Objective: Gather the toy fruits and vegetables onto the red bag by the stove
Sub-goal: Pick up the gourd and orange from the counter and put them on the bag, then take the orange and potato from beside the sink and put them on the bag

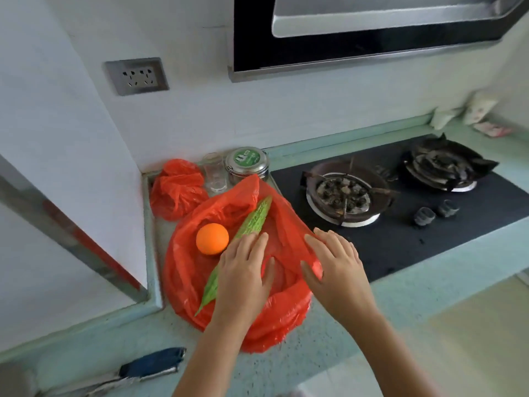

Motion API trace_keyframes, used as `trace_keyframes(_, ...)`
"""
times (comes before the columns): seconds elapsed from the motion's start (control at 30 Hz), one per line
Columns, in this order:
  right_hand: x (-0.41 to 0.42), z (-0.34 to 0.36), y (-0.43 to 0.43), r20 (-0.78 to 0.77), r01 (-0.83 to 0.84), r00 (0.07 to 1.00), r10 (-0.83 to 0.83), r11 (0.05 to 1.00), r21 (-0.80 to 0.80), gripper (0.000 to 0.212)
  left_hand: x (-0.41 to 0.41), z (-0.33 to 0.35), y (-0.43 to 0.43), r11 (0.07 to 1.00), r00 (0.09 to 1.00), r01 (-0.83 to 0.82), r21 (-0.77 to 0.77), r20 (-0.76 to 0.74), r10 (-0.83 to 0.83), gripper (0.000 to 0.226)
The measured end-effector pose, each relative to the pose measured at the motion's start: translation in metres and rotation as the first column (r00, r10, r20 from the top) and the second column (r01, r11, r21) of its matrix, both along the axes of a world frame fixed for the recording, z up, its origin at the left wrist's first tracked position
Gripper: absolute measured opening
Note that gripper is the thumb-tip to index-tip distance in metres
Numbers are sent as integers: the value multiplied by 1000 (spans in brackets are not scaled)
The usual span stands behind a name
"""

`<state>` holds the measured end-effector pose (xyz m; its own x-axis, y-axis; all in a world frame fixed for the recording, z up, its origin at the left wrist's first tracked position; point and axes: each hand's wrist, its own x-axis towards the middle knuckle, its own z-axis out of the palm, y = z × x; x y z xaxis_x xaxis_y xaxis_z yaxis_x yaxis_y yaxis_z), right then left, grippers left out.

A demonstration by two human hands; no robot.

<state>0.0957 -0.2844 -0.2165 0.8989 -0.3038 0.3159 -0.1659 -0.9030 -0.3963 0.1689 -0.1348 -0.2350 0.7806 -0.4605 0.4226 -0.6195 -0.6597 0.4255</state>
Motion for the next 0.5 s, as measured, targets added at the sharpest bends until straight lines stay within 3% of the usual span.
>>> trace_keyframes(0.27,-75,6,-22,29,220,975,-221,975,28,41,-48,-4,-41,975,974,222,0,-39,-222,44)
trace_keyframes(0.5,-144,14,-75,103,470,878,-467,883,-1,41,-85,9,-118,902,902,432,-7,11,-432,44)
